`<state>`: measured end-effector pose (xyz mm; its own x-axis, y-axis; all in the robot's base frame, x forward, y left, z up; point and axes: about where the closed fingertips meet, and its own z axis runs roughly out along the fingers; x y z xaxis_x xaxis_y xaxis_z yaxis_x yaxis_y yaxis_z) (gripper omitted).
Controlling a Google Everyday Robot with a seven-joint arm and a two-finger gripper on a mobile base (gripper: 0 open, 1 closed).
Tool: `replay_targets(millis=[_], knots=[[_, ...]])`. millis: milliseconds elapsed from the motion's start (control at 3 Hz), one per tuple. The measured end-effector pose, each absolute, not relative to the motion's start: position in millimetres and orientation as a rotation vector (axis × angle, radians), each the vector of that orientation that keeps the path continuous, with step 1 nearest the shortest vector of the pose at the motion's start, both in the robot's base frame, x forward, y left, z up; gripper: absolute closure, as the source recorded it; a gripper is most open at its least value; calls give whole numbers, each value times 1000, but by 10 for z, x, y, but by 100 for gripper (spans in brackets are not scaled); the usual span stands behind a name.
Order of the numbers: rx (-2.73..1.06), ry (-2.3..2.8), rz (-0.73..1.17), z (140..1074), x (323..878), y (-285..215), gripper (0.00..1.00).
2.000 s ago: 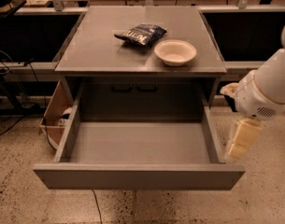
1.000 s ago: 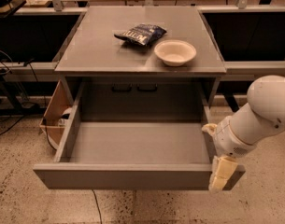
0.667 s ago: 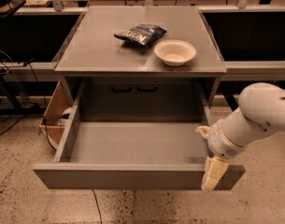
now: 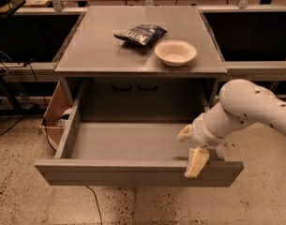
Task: Close top drawer
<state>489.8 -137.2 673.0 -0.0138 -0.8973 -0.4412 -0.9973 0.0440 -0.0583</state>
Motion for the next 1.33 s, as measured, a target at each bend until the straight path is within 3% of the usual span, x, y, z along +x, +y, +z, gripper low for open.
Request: replay_targets(millis=[333,1333], knots=[[-1915,1961,386,6767,4926,-1338,54],[-1909,1881,331,7036,5258,-1156,0]])
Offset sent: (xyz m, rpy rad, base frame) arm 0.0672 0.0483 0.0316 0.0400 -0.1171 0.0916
